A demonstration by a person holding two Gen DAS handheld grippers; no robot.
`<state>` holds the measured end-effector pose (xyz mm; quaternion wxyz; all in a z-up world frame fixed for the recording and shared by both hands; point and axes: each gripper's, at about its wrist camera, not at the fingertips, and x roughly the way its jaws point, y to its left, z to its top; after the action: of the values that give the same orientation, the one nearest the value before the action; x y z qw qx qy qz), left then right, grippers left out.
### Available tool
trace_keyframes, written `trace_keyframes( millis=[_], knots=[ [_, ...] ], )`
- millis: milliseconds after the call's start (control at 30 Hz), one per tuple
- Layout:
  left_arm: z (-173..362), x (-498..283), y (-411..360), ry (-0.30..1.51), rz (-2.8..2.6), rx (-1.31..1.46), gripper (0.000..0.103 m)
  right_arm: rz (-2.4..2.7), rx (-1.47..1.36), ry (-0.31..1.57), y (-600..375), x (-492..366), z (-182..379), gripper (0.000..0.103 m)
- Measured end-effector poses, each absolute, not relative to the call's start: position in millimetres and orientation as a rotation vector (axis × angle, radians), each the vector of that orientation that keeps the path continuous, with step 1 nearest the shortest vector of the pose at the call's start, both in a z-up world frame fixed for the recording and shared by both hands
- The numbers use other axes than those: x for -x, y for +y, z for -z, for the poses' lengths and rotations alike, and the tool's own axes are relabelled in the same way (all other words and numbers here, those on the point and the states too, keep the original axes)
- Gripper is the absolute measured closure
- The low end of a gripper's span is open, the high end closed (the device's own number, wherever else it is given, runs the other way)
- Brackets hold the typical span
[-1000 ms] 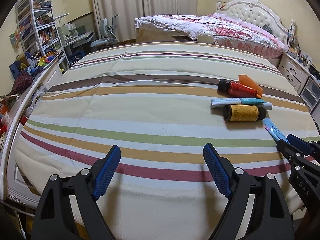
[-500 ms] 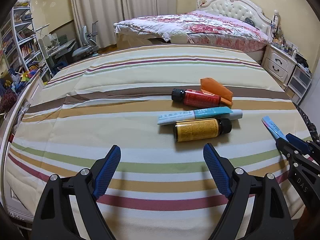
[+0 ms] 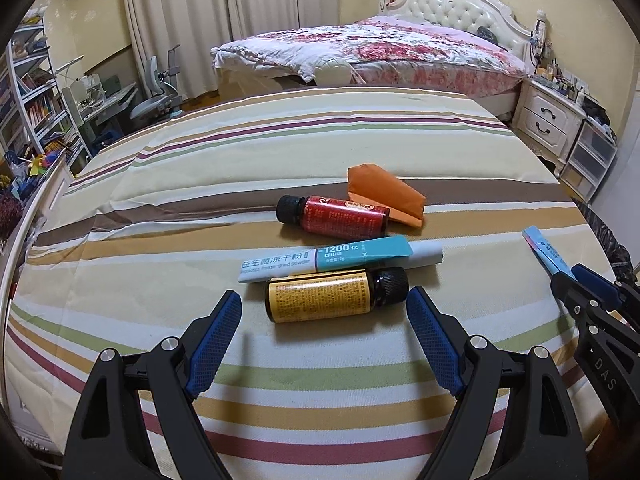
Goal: Collect trash
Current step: 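Grasp the yellow-labelled bottle with the left tool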
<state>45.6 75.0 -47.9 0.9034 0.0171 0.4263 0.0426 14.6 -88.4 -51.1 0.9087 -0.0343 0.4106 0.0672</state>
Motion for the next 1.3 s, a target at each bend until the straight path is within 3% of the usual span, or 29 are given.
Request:
trace_keyframes(
  millis=[533, 600, 1300],
  knots=[
    [53.1, -53.6, 73.0, 0.918, -0.112, -0.031, 0.021, -0.144, 0.07, 0.838, -87.9, -16.7, 51.6, 0.079],
    [51.6, -51.0, 73.9, 0.909, -0.1, -0.021, 0.03, -0.142, 0.072, 0.837, -87.8, -17.0, 51.9, 0.079],
    [44.4, -38.3, 73.0, 0.875, -0.08, -0.026, 0.03, -0.111, 0.06, 0.823, -88.8, -9.3, 49.5, 0.084]
  ],
)
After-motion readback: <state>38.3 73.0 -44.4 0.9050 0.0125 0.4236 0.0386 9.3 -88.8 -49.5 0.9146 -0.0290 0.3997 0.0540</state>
